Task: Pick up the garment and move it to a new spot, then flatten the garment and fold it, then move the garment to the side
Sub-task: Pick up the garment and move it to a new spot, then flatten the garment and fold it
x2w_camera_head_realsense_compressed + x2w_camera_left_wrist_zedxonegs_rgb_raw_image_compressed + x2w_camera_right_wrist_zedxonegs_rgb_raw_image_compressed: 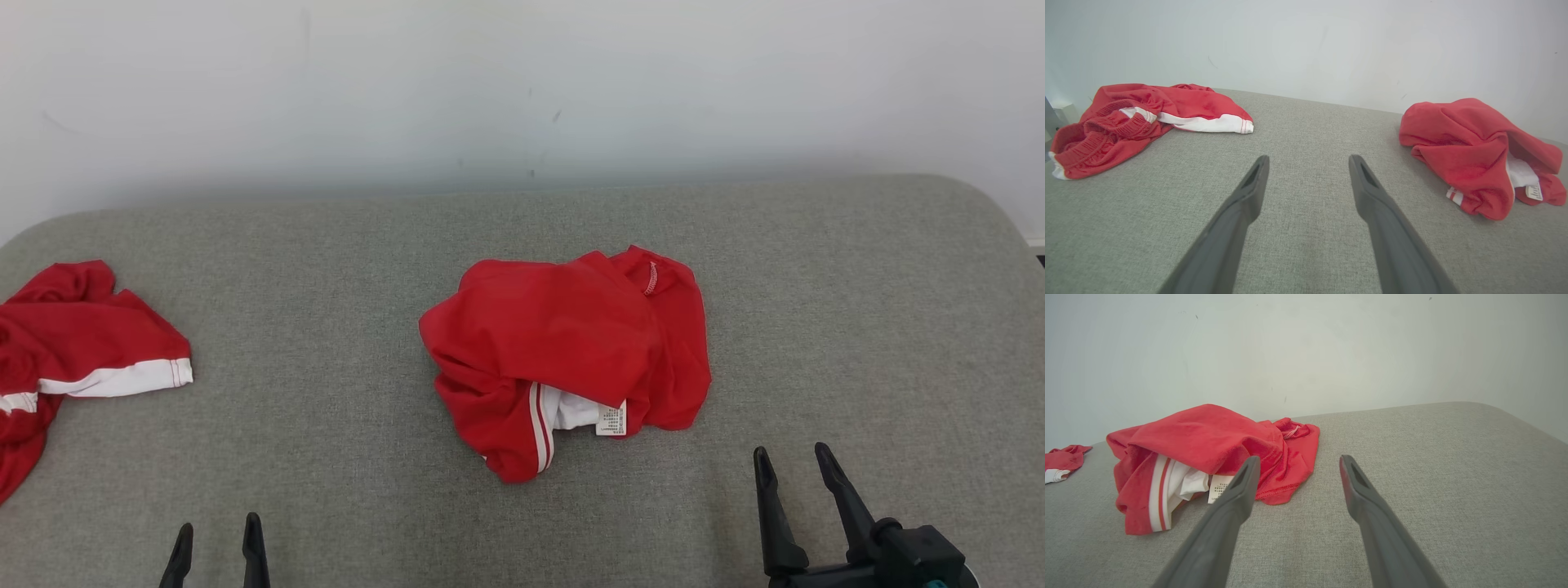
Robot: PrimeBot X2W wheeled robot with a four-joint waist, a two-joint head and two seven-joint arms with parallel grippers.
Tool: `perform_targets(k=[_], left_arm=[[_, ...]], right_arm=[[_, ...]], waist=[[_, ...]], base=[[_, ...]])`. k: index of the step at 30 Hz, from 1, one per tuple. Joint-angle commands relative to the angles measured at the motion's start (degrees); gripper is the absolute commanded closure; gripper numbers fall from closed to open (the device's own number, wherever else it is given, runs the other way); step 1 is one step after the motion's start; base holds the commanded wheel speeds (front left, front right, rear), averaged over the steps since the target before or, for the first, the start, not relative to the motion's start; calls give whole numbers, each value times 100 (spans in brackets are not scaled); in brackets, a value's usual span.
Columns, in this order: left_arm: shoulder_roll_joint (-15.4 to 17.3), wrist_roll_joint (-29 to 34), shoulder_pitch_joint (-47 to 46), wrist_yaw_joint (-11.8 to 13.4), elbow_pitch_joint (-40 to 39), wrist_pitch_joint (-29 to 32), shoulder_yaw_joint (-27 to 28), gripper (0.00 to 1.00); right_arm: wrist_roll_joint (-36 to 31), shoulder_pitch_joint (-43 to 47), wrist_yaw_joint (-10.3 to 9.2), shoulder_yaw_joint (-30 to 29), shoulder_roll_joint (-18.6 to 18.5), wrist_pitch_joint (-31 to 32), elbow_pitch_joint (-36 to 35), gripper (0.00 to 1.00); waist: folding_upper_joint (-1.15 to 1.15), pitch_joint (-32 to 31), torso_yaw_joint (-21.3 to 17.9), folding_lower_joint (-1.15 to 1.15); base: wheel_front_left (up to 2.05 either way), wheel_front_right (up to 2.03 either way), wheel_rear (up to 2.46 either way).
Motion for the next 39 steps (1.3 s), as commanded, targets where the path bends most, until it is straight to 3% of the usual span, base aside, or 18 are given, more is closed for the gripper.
perform_targets(k=[1,31,39], left_arm=[[-10,-9,-46,3,14,-16,12,0],[-11,-77,-122,3,94,-16,-11,0],[2,-142,-567,3,181,-16,-817,0]], right_arm=[[-6,-34,-13,0,-1,-6,0,0],[1,-46,-13,22,-2,-6,12,0],[39,-146,-13,49,-1,-6,9,0]], waist=[[0,-2,1,0],[0,5,-7,0],[0,157,-36,0]], base=[[0,0,0],[0,0,0],[0,0,0]])
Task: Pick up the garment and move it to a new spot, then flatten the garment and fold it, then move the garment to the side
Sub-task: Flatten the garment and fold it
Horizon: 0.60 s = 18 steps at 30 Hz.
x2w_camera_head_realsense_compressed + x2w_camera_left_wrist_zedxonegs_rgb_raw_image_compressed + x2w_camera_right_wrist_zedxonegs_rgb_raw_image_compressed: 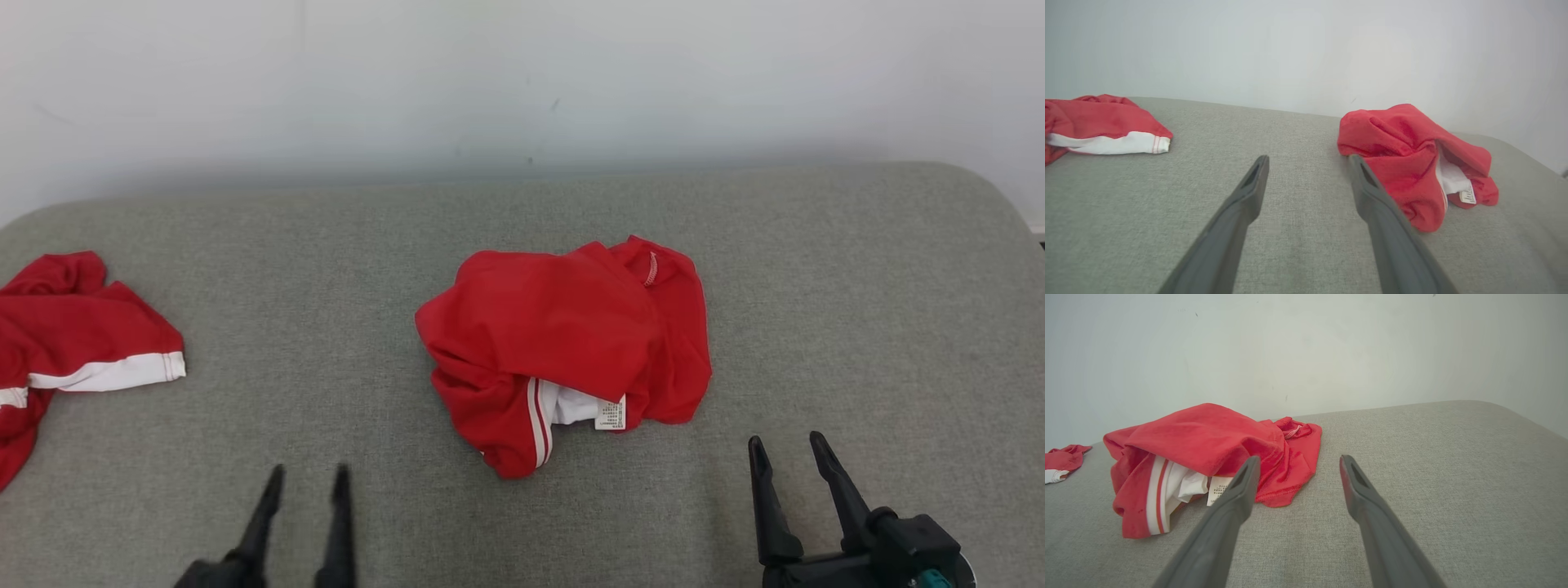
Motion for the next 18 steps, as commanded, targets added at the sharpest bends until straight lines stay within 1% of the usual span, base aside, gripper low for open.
perform_targets(k=[1,7,18], left_arm=[[18,-30,-128,3,35,-16,-138,0],[154,-100,-616,4,266,-16,-1008,0],[454,-195,-1372,4,927,-16,-1588,0]], right_arm=[[44,-71,-13,28,-1,-6,1,0],[128,-224,-13,59,-2,-6,-21,0],[345,-475,-13,16,0,-6,-45,0]], waist=[[0,63,-49,0],[0,292,-351,0],[0,835,-1095,0]], base=[[0,0,0],[0,0,0],[0,0,0]])
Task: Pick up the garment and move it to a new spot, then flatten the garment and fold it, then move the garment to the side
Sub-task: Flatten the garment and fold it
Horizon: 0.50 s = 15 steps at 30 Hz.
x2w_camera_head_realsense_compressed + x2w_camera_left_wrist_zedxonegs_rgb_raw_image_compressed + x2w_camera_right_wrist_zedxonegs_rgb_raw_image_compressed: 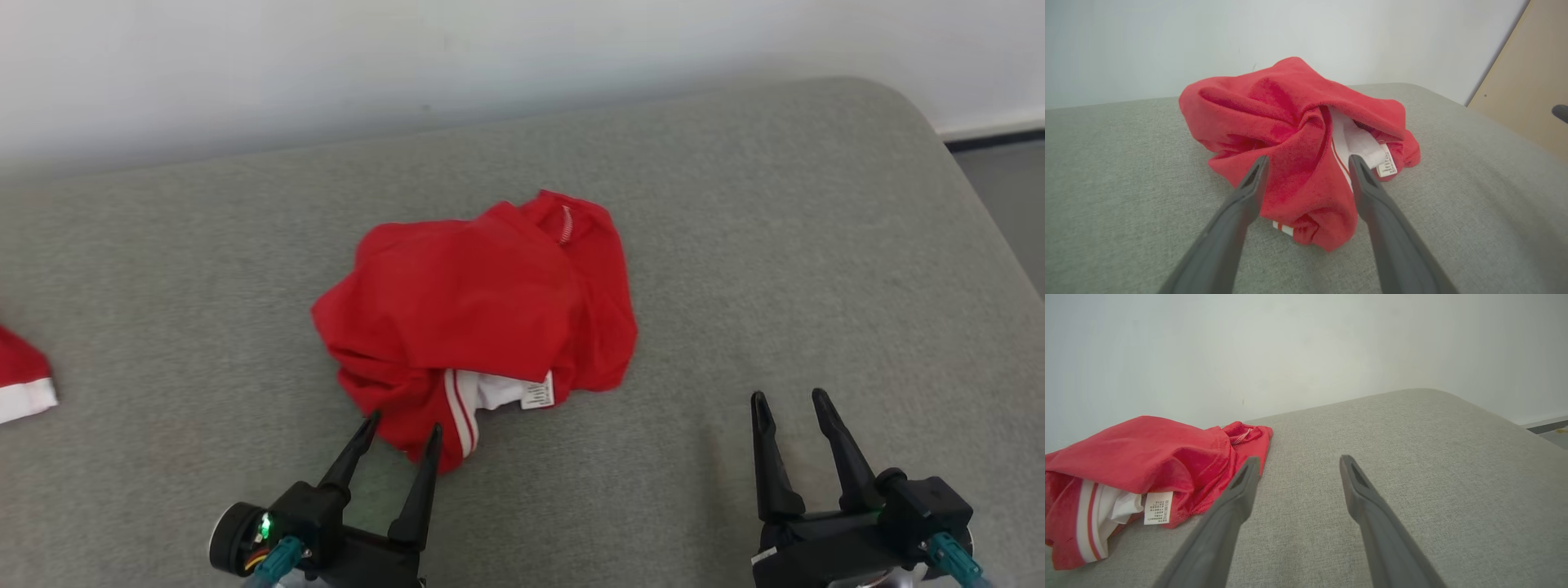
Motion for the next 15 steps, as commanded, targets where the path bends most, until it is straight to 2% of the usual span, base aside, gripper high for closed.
perform_targets(k=[1,4,10,11,12,13,14,15], left_arm=[[26,-89,-127,4,84,-16,-25,0],[70,-79,-250,4,434,-16,-57,0],[50,-155,-455,4,965,-16,-54,0],[43,-179,-506,4,1058,-16,-64,17],[32,-198,-564,4,1134,-16,-90,51],[23,-217,-608,4,1194,-16,-91,73],[17,-244,-647,4,1233,-16,-87,100],[11,-261,-670,4,1260,-16,-102,100]], right_arm=[[81,-65,-13,4,2,-6,-19,0],[128,-114,-13,24,2,-6,-7,0],[147,-124,-13,31,2,-6,15,0],[141,-120,-13,21,1,-6,12,0],[130,-111,-13,-3,1,-6,8,0],[112,-98,-13,-14,0,-5,2,0],[91,-82,-13,-31,1,-6,-2,0],[77,-61,-13,-49,2,-6,-10,0]], waist=[[0,298,-332,-1],[0,357,-474,-1],[0,353,-521,-1],[0,346,-513,-1],[0,331,-492,-1],[0,324,-465,-1],[0,309,-429,-1],[0,296,-388,-1]], base=[[0,0,0],[0,0,0],[0,0,0],[0,0,0],[0,0,0],[0,0,0],[0,0,0],[0,0,0]])
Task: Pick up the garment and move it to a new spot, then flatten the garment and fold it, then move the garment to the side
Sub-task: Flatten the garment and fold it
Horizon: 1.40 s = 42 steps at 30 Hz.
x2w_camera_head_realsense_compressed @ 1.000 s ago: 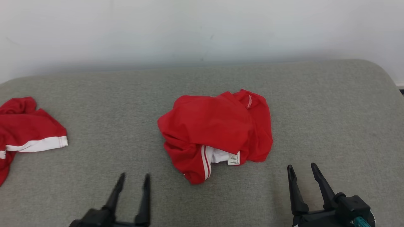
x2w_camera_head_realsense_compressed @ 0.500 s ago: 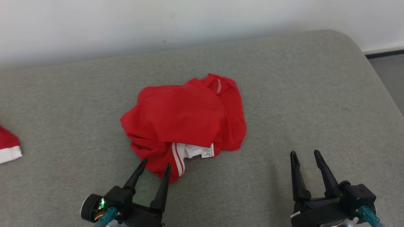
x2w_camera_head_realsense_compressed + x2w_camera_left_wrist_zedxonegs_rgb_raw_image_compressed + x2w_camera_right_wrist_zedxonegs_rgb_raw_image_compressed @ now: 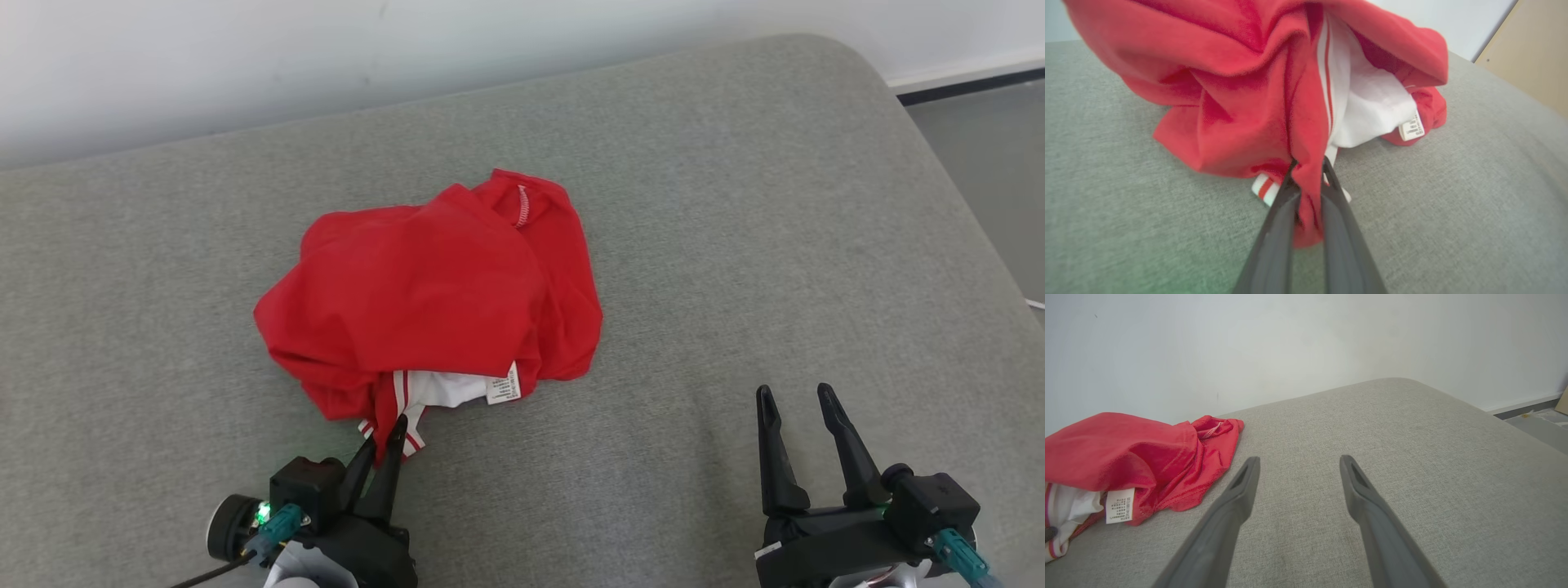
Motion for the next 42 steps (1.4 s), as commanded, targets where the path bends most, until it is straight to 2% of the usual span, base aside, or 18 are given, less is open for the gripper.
perform_targets(k=[1,9,15,19,24,28,29,30,42], left_arm=[[10,-50,-52,4,27,-16,-21,100],[345,-43,169,6,-824,-16,115,100],[876,29,607,7,-1399,-16,117,100],[1115,-45,1047,7,-1517,-16,287,100],[1104,-105,1417,7,-1175,-16,319,100],[912,-231,1345,7,-1020,-16,326,100],[867,-235,1321,7,-1048,-16,394,43],[815,-222,1322,7,-1084,-16,472,0],[99,219,1736,14,-1900,-16,1680,0]], right_arm=[[-56,38,-13,-4,3,-6,-15,0],[-33,202,-13,-15,0,-5,20,0],[-33,237,-13,8,0,-6,46,0],[-19,216,-13,34,0,-6,52,0],[-2,271,-13,65,0,-6,122,0],[-31,320,-13,26,1,-6,150,0],[-47,321,-13,17,1,-6,149,0],[-53,323,-13,9,1,-6,148,0],[-65,400,-13,20,0,-6,99,0]], waist=[[-1,-54,117,-1],[-1,-271,755,-1],[-1,-381,1221,-1],[-1,-398,1365,-1],[-1,-450,1452,-1],[-1,-535,1505,-1],[-1,-549,1515,-1],[-1,-562,1525,-1],[-1,-581,1770,-1]], base=[[0,0,0],[0,0,0],[0,0,0],[0,0,0],[0,0,0],[0,0,0],[0,0,0],[0,0,0],[0,0,0]])
